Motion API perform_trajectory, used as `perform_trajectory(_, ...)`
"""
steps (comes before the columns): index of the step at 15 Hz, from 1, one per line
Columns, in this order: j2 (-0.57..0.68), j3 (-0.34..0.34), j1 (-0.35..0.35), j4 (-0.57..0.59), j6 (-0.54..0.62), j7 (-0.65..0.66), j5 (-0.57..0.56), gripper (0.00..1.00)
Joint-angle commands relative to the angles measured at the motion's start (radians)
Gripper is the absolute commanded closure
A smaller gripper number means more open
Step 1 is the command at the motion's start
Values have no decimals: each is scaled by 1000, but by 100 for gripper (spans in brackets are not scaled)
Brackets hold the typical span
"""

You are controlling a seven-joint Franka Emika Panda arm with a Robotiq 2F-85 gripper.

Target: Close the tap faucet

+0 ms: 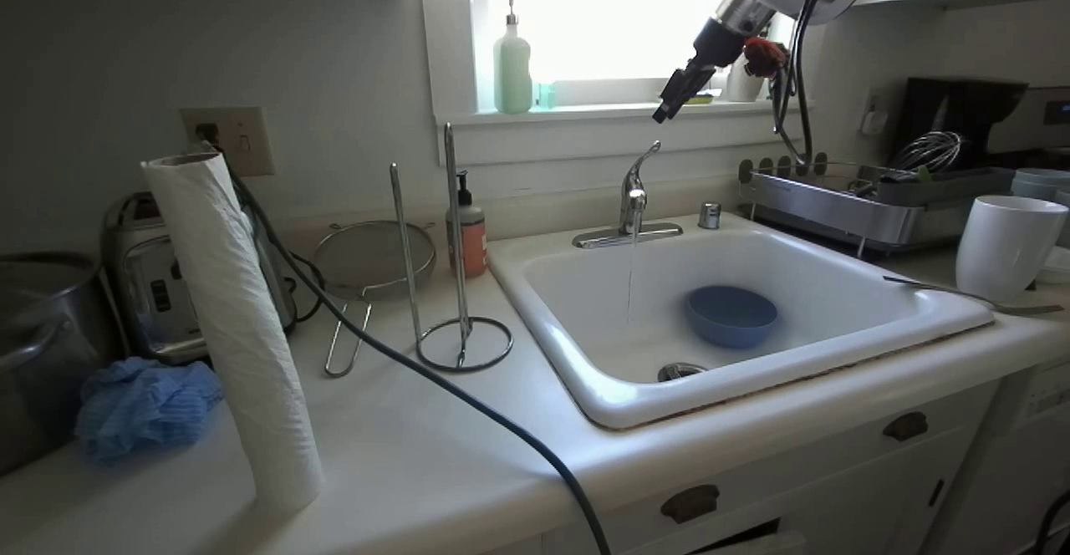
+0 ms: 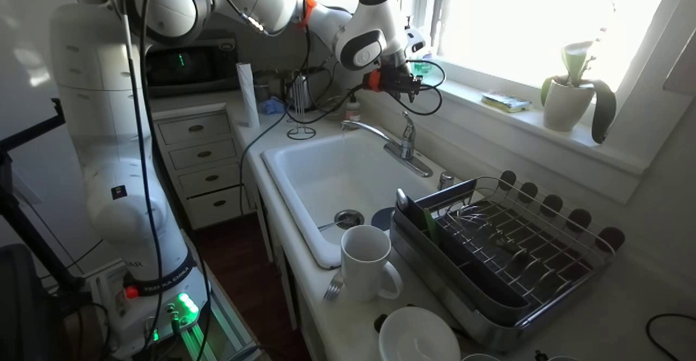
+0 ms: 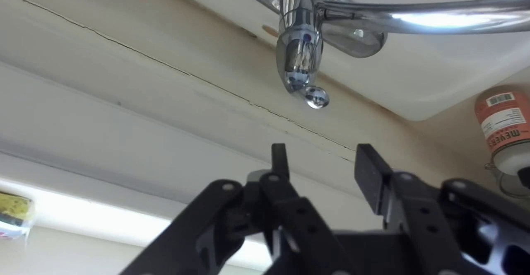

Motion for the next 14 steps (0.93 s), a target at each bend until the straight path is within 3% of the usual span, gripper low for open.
perform_trajectory(1,62,56,-49,61,18,-16,23,84)
perform_trajectory(3,75,76,-64,67,26,-20,25,98)
perform_trajectory(4,79,88,-73,69,22,-22,29,99)
perform_trajectory(14,106,107,-101,62,2,5,-8,100)
